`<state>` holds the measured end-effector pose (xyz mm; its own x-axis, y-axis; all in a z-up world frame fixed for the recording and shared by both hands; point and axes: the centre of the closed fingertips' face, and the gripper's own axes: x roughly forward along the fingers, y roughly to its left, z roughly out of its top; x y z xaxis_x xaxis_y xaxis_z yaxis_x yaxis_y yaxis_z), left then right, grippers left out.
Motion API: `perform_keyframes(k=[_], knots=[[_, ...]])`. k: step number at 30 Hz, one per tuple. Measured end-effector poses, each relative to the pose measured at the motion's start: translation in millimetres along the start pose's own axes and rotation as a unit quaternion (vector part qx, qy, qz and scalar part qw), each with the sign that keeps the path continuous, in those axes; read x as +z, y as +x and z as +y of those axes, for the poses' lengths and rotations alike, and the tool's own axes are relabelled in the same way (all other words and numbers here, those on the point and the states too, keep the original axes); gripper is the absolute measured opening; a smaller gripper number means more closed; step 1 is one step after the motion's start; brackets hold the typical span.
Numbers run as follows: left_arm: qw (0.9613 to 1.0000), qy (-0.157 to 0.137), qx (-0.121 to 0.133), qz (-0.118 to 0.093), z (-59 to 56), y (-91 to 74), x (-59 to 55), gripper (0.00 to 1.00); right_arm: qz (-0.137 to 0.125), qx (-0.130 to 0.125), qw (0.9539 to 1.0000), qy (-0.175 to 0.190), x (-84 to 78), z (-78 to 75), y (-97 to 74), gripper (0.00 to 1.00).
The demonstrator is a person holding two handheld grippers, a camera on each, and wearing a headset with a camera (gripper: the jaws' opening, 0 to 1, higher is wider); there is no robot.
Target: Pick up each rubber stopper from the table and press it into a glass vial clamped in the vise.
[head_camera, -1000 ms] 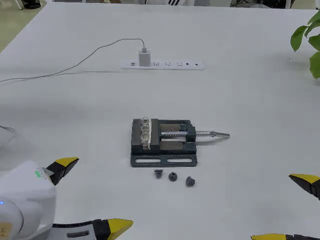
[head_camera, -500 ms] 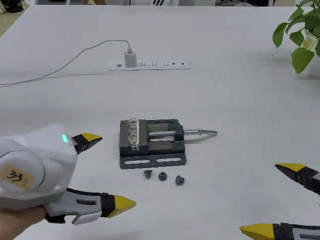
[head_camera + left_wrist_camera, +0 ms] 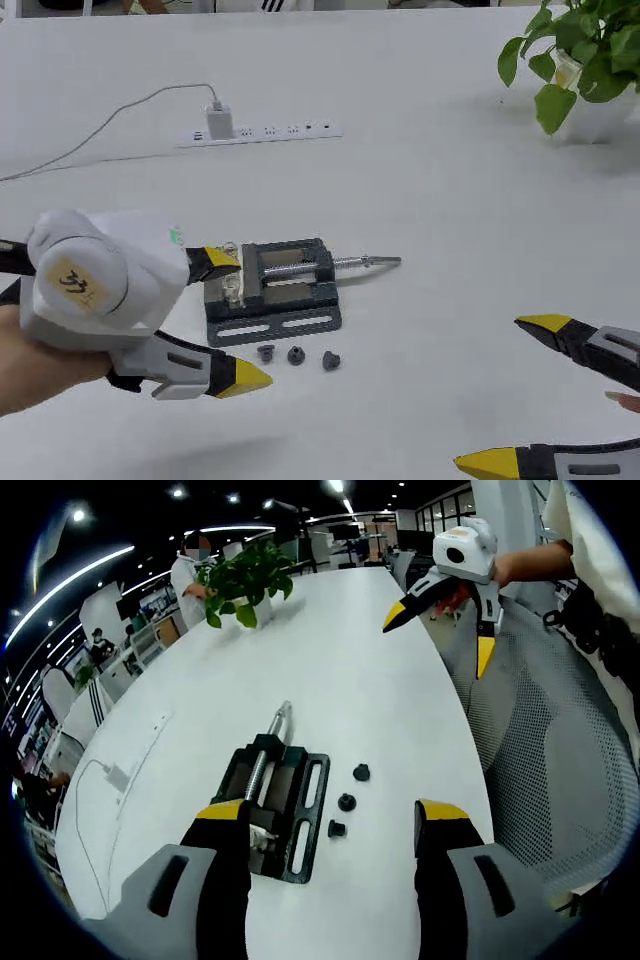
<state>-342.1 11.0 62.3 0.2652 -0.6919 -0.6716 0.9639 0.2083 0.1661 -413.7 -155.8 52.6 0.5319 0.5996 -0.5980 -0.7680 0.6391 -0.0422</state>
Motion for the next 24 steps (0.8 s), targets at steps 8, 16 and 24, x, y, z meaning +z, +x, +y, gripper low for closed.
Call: perform_keyframes(k=[8, 16, 24], knots=[[0.9973, 0.027, -0.057, 0.036, -6.0, 19.7, -5.6, 0.44, -0.005, -0.004, 1.0, 0.006, -0.2, 1.1, -1.8, 0.88], [0.9894, 0.058, -0.105, 0.081, -7.4, 42.3, -16.6, 0.31, -0.006, -0.008, 0.9999, 0.01, -2.6, 1.8, -2.4, 0.87], [0.981, 0.076, -0.134, 0.118, -11.0, 58.3, -26.0, 0.23, -0.008, -0.014, 0.9998, 0.008, -0.2, 1.3, -0.3, 0.87]])
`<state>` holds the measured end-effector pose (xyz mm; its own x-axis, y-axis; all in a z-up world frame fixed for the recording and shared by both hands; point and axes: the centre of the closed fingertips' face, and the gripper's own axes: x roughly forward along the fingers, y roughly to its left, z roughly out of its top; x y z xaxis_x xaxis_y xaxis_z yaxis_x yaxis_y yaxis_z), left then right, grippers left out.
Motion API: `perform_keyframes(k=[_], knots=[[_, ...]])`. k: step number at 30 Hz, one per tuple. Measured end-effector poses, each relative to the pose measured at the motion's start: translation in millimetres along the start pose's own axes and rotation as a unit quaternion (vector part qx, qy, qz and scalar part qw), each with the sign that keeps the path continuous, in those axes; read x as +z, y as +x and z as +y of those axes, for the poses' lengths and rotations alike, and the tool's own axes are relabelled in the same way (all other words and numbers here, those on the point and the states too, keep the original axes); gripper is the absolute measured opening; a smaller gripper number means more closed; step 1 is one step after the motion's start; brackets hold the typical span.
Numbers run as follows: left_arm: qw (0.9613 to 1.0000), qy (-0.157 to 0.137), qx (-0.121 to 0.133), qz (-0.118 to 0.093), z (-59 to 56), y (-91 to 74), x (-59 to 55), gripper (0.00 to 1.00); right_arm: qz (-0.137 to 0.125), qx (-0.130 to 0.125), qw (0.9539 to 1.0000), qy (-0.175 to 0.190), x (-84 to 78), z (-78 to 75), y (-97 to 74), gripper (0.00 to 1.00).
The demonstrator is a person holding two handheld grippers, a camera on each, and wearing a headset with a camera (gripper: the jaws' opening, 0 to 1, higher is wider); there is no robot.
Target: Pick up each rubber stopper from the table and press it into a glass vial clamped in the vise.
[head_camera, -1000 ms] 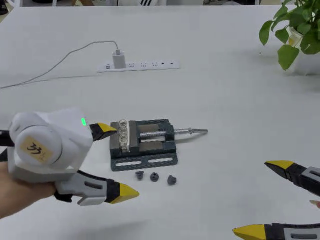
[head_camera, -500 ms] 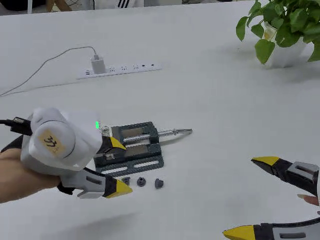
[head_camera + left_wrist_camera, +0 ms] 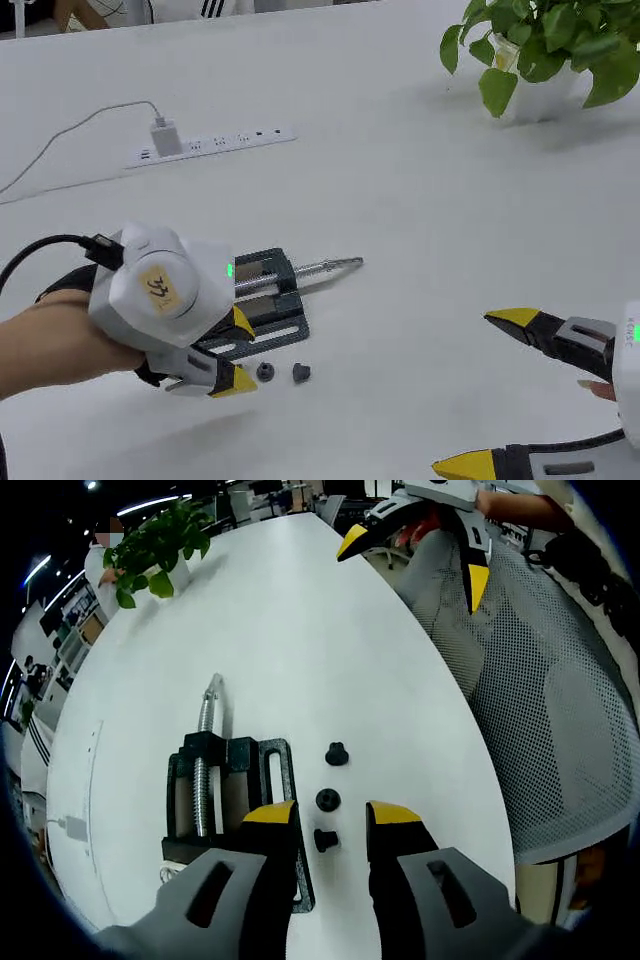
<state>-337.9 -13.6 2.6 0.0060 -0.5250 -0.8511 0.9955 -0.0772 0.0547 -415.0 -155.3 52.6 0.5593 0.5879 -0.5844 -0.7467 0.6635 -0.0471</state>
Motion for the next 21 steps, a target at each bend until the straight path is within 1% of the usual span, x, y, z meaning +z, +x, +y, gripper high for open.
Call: perform_keyframes(k=[3, 4, 5, 7, 10, 13, 15, 16, 21], knots=[[0.9998, 0.007, -0.009, 0.014, -1.3, 7.0, -1.1, 0.2, -0.001, 0.0, 1.0, -0.001, 0.2, 0.0, -0.2, 0.87], [0.9998, 0.012, -0.012, 0.015, -1.6, 9.3, -0.1, 0.19, -0.002, 0.0, 1.0, 0.0, 0.3, 0.0, -0.1, 0.87], [0.9996, 0.013, -0.015, 0.022, -1.7, 11.9, -0.6, 0.18, -0.002, -0.001, 1.0, 0.001, 0.1, -0.4, -0.1, 0.87], [0.9991, 0.021, -0.02, 0.029, -1.9, 15.6, -1.1, 0.13, -0.003, -0.002, 1.0, 0.002, -0.2, -0.9, 0.2, 0.86], [0.9985, 0.028, -0.02, 0.044, -0.2, 19.5, -4.3, 0.11, -0.004, -0.002, 1.0, 0.002, -0.3, -1.0, 0.4, 0.86], [0.998, 0.028, -0.021, 0.053, 2.0, 21.7, -6.2, 0.09, -0.005, -0.003, 1.0, 0.003, -0.4, -1.1, 0.5, 0.86], [0.9978, 0.025, -0.025, 0.056, 1.9, 22.3, -6.1, 0.05, -0.006, -0.004, 1.0, 0.003, -0.3, -1.3, 0.3, 0.86], [0.9978, 0.025, -0.025, 0.057, 2.3, 22.7, -5.8, 0.05, -0.007, -0.004, 1.0, 0.003, -0.1, -1.4, 0.3, 0.86], [0.9957, 0.035, -0.036, 0.078, 1.8, 25.0, -7.2, 0.05, -0.01, -0.005, 0.9999, 0.004, 0.4, -1.6, 0.0, 0.86]])
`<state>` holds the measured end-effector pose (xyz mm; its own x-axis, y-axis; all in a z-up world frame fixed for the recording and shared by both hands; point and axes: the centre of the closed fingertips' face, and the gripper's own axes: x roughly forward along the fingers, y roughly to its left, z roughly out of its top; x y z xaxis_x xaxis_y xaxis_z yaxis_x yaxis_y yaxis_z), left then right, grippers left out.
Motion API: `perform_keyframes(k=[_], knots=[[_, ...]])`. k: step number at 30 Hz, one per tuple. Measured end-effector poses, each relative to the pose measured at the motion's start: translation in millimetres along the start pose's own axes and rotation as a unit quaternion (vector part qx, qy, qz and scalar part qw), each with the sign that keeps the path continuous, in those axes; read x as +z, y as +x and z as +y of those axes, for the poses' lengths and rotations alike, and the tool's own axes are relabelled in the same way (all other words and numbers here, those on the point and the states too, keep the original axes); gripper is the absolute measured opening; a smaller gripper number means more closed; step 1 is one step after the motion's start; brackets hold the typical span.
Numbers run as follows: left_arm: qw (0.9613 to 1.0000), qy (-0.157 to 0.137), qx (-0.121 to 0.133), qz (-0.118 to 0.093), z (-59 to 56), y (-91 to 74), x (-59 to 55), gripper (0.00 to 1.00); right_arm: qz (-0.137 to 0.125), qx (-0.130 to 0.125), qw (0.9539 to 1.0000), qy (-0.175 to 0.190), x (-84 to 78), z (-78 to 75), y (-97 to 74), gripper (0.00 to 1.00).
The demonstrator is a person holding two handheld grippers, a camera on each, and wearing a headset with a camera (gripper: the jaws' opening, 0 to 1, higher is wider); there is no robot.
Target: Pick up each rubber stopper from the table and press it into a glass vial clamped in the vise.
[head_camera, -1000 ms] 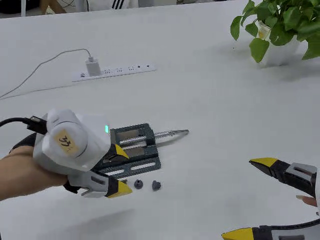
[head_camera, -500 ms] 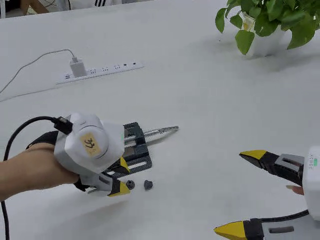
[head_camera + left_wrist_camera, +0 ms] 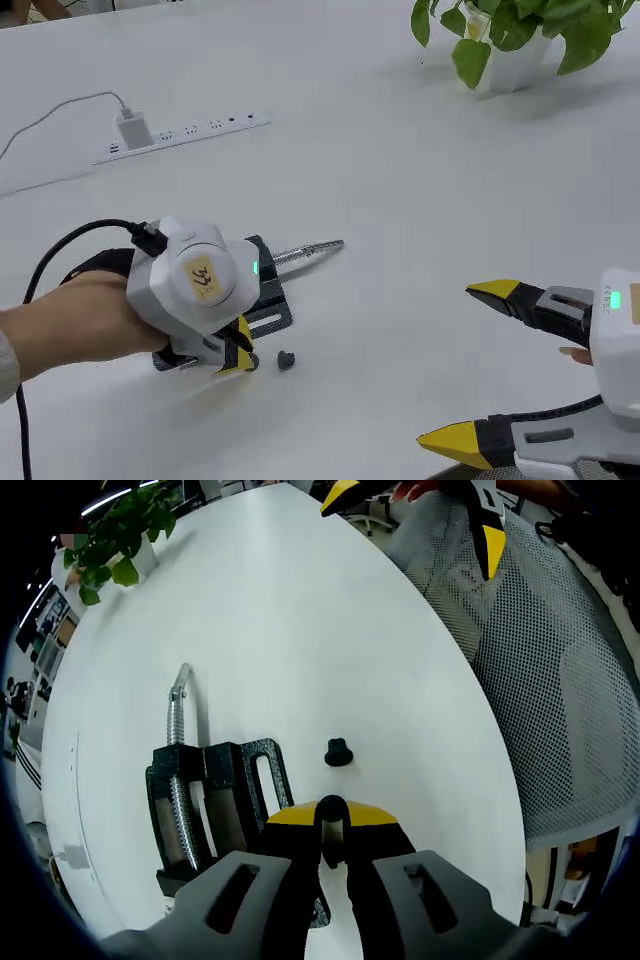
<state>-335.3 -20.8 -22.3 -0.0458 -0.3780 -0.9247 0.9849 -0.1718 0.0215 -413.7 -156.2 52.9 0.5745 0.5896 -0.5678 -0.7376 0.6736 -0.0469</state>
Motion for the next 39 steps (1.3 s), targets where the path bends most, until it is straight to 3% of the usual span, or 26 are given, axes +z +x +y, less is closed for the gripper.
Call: perform_keyframes(k=[6, 13, 19, 22, 25, 32, 37, 39], knots=[[0.9994, 0.021, -0.011, 0.026, -0.7, 3.5, -0.6, 0.05, -0.002, -0.001, 1.0, -0.001, 0.4, 0.2, -0.3, 0.86], [0.998, 0.024, -0.025, 0.052, 0.2, 4.4, -0.1, 0.05, -0.002, -0.001, 1.0, -0.003, 0.0, 0.4, -0.3, 0.85], [0.9945, 0.037, -0.034, 0.092, -0.3, 5.9, 0.0, 0.05, -0.002, 0.0, 1.0, -0.006, -0.2, 0.5, 0.4, 0.85], [0.9937, 0.041, -0.034, 0.099, -0.2, 5.6, -0.6, 0.05, -0.003, -0.001, 1.0, -0.006, 0.2, 0.2, 0.2, 0.85], [0.9938, 0.039, -0.033, 0.099, 0.4, 5.1, -1.3, 0.04, -0.004, -0.001, 1.0, -0.007, 0.5, -0.1, 0.3, 0.85], [0.9962, 0.002, -0.032, 0.082, 2.4, 3.7, -1.6, 0.03, -0.004, 0.003, 1.0, -0.009, 0.7, 1.3, 0.7, 0.84], [0.9977, -0.025, -0.021, 0.059, 3.3, 2.4, -2.5, 0.02, -0.005, 0.003, 0.9999, -0.009, 0.8, 1.2, 0.6, 0.84], [0.9979, -0.049, -0.016, 0.04, 2.7, -0.3, -1.0, 0.02, -0.005, 0.004, 0.9999, -0.01, 0.9, 1.6, 0.6, 0.84]])
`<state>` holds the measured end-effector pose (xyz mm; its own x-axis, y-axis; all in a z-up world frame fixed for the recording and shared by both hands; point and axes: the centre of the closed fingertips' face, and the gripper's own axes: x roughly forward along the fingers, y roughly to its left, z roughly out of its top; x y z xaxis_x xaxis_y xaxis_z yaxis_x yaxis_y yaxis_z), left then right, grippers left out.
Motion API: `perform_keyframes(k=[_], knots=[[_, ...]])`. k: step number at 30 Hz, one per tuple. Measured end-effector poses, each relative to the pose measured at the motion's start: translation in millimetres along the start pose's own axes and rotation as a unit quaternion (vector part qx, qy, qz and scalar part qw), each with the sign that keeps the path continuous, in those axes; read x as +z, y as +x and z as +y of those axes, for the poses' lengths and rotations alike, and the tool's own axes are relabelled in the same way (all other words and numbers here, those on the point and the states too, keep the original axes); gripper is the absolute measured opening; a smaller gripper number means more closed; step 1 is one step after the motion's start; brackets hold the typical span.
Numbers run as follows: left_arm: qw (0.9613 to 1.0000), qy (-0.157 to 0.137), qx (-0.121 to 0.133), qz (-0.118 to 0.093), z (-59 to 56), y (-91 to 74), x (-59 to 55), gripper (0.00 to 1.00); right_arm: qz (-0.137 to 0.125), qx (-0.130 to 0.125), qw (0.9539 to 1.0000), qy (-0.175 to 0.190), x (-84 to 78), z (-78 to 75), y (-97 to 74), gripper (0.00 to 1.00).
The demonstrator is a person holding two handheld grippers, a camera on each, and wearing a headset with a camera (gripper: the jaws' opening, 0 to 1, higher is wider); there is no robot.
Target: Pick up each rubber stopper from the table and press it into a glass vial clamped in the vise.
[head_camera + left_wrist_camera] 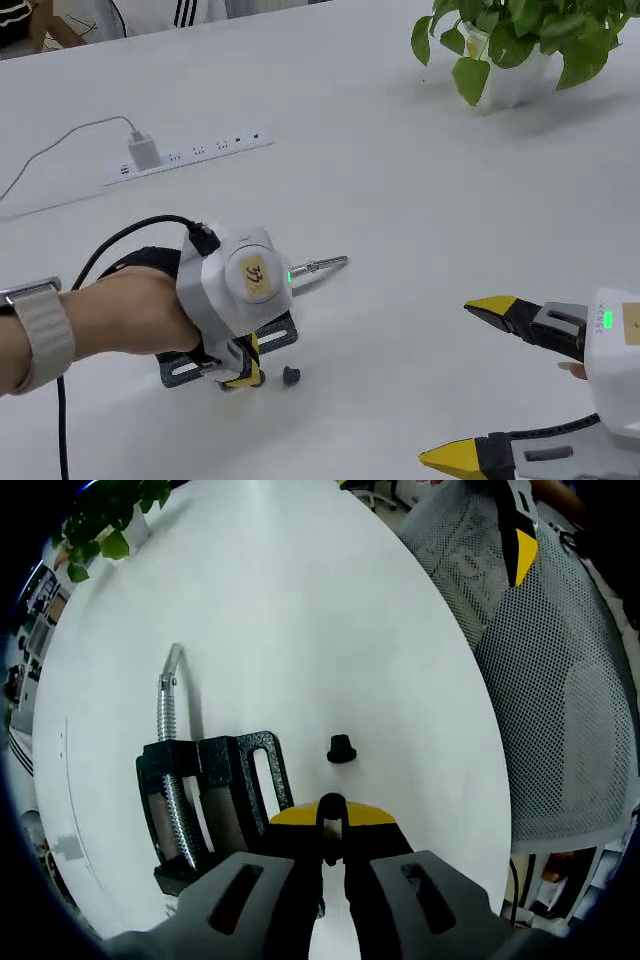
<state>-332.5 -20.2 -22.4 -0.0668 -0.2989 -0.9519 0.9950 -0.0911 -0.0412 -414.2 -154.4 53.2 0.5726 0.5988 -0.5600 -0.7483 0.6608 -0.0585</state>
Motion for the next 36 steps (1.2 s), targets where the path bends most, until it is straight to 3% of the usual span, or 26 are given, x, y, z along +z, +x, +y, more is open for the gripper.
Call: perform_keyframes(k=[4, 6, 8, 9, 11, 13, 14, 15, 16, 17, 19, 20, 21, 22, 23, 24, 26, 27, 28, 30, 31, 32, 33, 34, 36], knots=[[0.9964, -0.062, 0.004, -0.058, -0.6, -12.5, 6.7, 0.02, 0.001, 0.002, 1.0, -0.002, -0.4, 1.0, 0.2, 0.84], [0.9898, -0.104, 0.006, -0.097, 0.4, -22.9, 10.6, 0.02, 0.002, 0.004, 1.0, -0.001, -0.8, 2.0, 0.6, 0.84], [0.9775, -0.153, 0.009, -0.145, 2.7, -34.7, 15.5, 0.02, -0.001, 0.007, 1.0, -0.002, 0.4, 3.1, 1.0, 0.84], [0.969, -0.181, 0.006, -0.169, 3.2, -40.6, 16.3, 0.02, -0.002, 0.008, 1.0, -0.001, 1.1, 3.7, 1.4, 0.84], [0.9593, -0.209, 0.006, -0.19, 4.8, -46.0, 12.6, 0.02, -0.002, 0.013, 0.9999, 0.0, 1.1, 5.6, 2.8, 0.82], [0.9459, -0.24, -0.001, -0.218, 2.8, -53.0, 10.7, 0.03, 0.001, 0.016, 0.9999, -0.005, 1.2, 7.9, 5.9, 0.79], [0.938, -0.26, -0.004, -0.229, 1.6, -56.0, 10.2, 0.03, -0.001, 0.018, 0.9998, -0.006, 2.2, 9.0, 7.2, 0.79], [0.9274, -0.281, -0.013, -0.246, -0.2, -60.4, 10.4, 0.03, -0.004, 0.023, 0.9997, -0.006, 4.6, 10.8, 9.3, 0.79], [0.92, -0.293, -0.012, -0.26, 0.2, -63.8, 10.8, 0.03, -0.009, 0.024, 0.9996, -0.006, 7.4, 11.6, 11.0, 0.78], [0.9067, -0.318, -0.019, -0.276, -1.1, -68.5, 10.5, 0.03, -0.013, 0.029, 0.9995, -0.004, 11.0, 13.0, 13.6, 0.77], [0.8873, -0.344, -0.029, -0.306, -3.4, -76.2, 12.8, 0.03, -0.018, 0.033, 0.9993, -0.003, 16.2, 14.3, 17.1, 0.73], [0.8732, -0.361, -0.038, -0.325, -6.2, -81.5, 14.3, 0.03, -0.023, 0.035, 0.9991, -0.008, 20.7, 15.2, 19.3, 0.72], [0.8651, -0.37, -0.04, -0.337, -7.0, -85.0, 14.7, 0.03, -0.025, 0.037, 0.9989, -0.012, 23.7, 15.9, 20.5, 0.71], [0.8495, -0.385, -0.051, -0.357, -9.4, -91.0, 17.0, 0.03, -0.028, 0.038, 0.9987, -0.017, 28.5, 16.2, 22.1, 0.7], [0.8382, -0.396, -0.057, -0.371, -10.5, -95.1, 18.3, 0.03, -0.031, 0.039, 0.9985, -0.021, 32.3, 16.4, 23.1, 0.7], [0.8235, -0.409, -0.066, -0.388, -12.5, -100.3, 19.9, 0.03, -0.035, 0.041, 0.9982, -0.026, 37.9, 16.7, 24.2, 0.69], [0.8016, -0.426, -0.079, -0.412, -15.2, -107.8, 22.8, 0.03, -0.044, 0.043, 0.9976, -0.033, 47.2, 16.7, 25.2, 0.68], [0.7878, -0.435, -0.09, -0.427, -18.5, -112.9, 24.7, 0.03, -0.054, 0.046, 0.9968, -0.036, 55.2, 17.5, 25.6, 0.66], [0.7782, -0.44, -0.095, -0.437, -19.8, -116.4, 25.6, 0.03, -0.06, 0.048, 0.9964, -0.036, 60.7, 17.8, 25.9, 0.65], [0.7634, -0.447, -0.11, -0.454, -24.8, -122.3, 27.2, 0.03, -0.075, 0.057, 0.9951, -0.031, 72.4, 19.9, 27.1, 0.64], [0.7577, -0.448, -0.11, -0.461, -24.9, -124.1, 27.5, 0.03, -0.079, 0.059, 0.9947, -0.029, 76.0, 20.3, 28.2, 0.64], [0.744, -0.461, -0.119, -0.468, -25.8, -126.9, 27.8, 0.03, -0.081, 0.062, 0.9944, -0.027, 80.1, 20.6, 30.4, 0.64], [0.7409, -0.462, -0.122, -0.472, -26.9, -128.3, 27.7, 0.03, -0.084, 0.065, 0.994, -0.026, 82.9, 21.5, 31.8, 0.63], [0.7408, -0.46, -0.122, -0.474, -28.0, -129.1, 27.2, 0.03, -0.087, 0.069, 0.9935, -0.027, 85.7, 22.7, 33.1, 0.63], [0.7346, -0.463, -0.128, -0.479, -31.3, -130.7, 27.4, 0.03, -0.092, 0.076, 0.9925, -0.027, 92.0, 25.6, 36.7, 0.61]])
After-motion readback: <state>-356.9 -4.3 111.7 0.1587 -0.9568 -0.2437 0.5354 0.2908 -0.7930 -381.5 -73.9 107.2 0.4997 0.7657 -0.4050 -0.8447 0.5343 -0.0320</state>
